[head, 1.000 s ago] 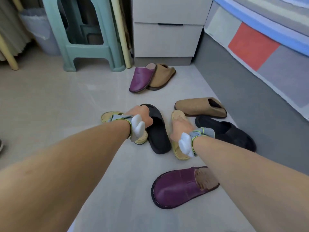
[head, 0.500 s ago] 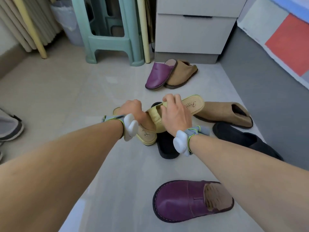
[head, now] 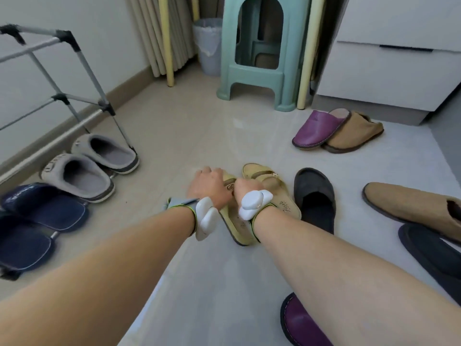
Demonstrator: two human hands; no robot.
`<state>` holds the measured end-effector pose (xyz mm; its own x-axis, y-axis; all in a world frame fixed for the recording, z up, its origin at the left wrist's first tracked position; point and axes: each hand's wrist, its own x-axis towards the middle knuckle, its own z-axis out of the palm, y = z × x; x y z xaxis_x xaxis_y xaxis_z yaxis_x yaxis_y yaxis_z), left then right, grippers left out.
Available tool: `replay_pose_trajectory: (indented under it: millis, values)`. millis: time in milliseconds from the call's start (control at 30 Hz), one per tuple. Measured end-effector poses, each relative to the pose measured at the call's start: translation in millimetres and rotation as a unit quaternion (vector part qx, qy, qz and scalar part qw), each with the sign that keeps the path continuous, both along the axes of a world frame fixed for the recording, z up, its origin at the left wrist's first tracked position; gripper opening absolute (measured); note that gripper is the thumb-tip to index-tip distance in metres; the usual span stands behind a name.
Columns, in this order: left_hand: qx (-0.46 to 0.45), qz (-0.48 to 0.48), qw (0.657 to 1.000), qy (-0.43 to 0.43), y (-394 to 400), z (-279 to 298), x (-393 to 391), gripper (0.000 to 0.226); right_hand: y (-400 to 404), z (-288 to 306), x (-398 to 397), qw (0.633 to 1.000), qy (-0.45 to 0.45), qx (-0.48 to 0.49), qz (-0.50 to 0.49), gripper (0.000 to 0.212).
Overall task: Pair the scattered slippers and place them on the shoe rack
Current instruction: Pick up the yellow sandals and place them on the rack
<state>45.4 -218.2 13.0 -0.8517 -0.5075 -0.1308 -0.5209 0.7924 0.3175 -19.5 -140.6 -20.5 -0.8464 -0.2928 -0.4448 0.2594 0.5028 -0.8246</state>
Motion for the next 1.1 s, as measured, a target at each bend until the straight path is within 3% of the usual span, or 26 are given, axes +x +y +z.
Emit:
replay_pose_trajectory:
  millis: [133,233,300,400,467,600,1100]
  values:
    - [0.047,-0.027,0.997,-0.057,2.7,-20.6,9.8,0.034,-11.6,-19.4,-5.1,0.994,0.055,-0.012,-0.094,0.033]
    - [0.052,-0.025,0.995,-0.077,5.3,-34.5,4.5,0.032,2.3,-22.6,-4.4,0.970,0.174,0.094,-0.139,0.036]
    - [0.040,-0.006,0.996,-0.075,8.2,-42.1,-3.6,0.031,12.5,-28.2,-7.1,0.955,0.196,0.174,-0.138,0.048]
    - [0.026,0.015,0.999,-0.039,13.8,-51.1,-18.5,0.033,22.5,-38.8,-20.6,0.958,0.181,0.220,-0.040,0.051]
    - [0.033,0.020,0.999,-0.017,15.1,-57.1,-28.6,0.033,25.0,-47.4,-33.3,0.966,0.168,0.192,0.031,0.042]
    - [0.061,0.062,0.996,0.024,1.2,-63.6,-36.2,0.017,14.4,-55.0,-44.4,0.976,0.158,0.135,0.059,0.030]
    - [0.079,0.190,0.974,0.094,-100.6,-72.2,71.5,0.020,-92.8,-51.6,34.9,0.983,0.113,0.033,0.143,0.036]
